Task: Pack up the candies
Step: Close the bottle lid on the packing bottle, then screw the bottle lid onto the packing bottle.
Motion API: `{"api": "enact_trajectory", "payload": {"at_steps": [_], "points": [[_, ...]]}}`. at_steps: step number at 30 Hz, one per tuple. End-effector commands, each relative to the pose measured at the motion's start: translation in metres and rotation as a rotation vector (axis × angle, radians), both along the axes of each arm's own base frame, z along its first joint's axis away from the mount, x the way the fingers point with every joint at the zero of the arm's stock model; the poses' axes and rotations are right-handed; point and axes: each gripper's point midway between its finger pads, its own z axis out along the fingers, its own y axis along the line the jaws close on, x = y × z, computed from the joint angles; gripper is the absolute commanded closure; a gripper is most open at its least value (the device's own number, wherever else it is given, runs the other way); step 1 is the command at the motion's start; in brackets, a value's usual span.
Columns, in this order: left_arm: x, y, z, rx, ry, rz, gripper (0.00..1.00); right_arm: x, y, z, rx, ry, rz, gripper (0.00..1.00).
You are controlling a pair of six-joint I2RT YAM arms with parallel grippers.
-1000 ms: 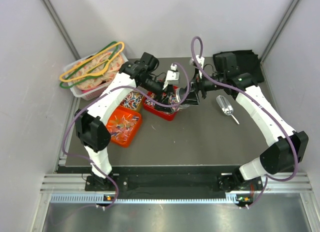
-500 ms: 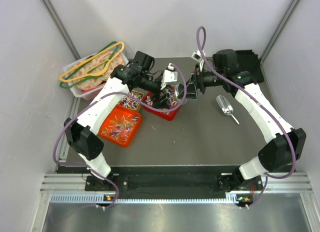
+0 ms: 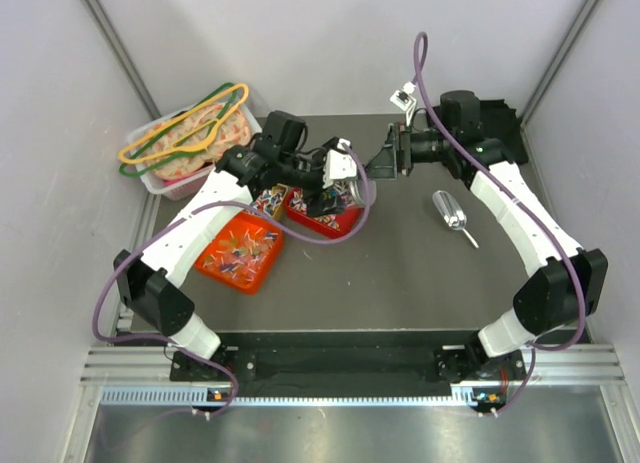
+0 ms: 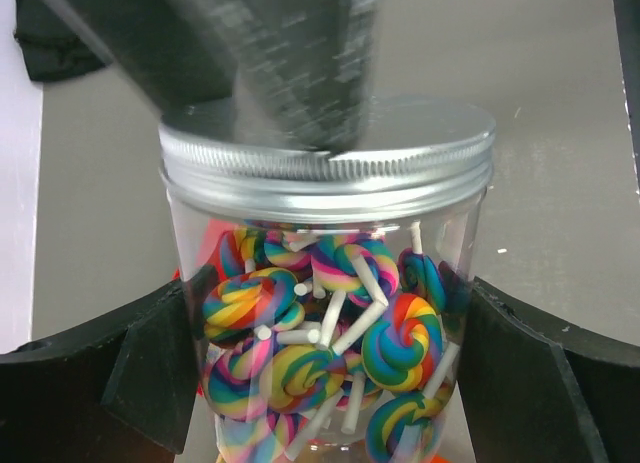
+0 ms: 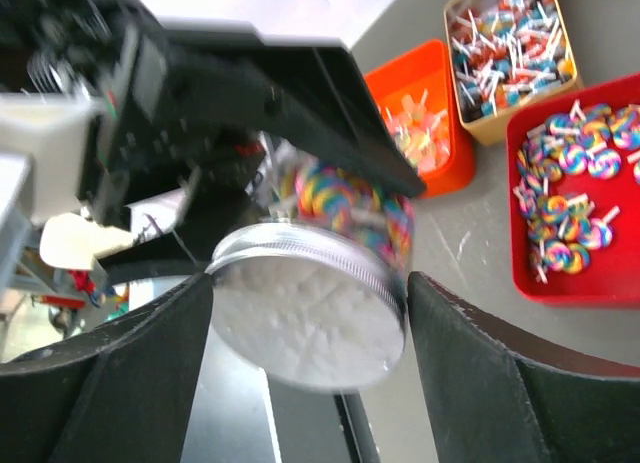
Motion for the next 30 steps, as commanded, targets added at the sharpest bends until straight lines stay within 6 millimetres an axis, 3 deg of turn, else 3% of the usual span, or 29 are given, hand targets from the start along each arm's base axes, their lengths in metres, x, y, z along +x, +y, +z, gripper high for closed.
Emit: {"api": "enact_trajectory", "payload": {"at_steps": [1,5,13,22,28,29,30], "points": [[-0.011,-0.037,0.043,-0.158,-0.174,-0.136,0.63,-0.020,0.015,0.047,0.123,-0.053,0.124,0.28],[-0.009,-0.039,0.043,-0.166,-0.156,-0.126,0.63,-0.018,0.012,0.047,0.088,-0.134,0.115,0.25],[-0.014,-0.041,0.045,-0.183,-0.129,-0.145,0.64,-0.008,-0.002,0.040,0.002,-0.216,0.045,0.01],[-0.019,-0.038,0.041,-0.181,-0.106,-0.147,0.65,0.013,-0.029,0.052,0.015,-0.263,-0.017,0.01],[-0.026,-0.039,0.035,-0.189,-0.040,-0.166,0.66,0.006,-0.043,0.062,-0.032,-0.375,0.023,0.01],[-0.029,-0.039,0.037,-0.201,-0.025,-0.173,0.66,0.006,-0.046,0.060,-0.070,-0.487,0.047,0.01],[-0.030,-0.039,0.038,-0.209,-0.008,-0.177,0.66,-0.001,-0.052,0.051,-0.115,-0.487,0.056,0.01]]}}
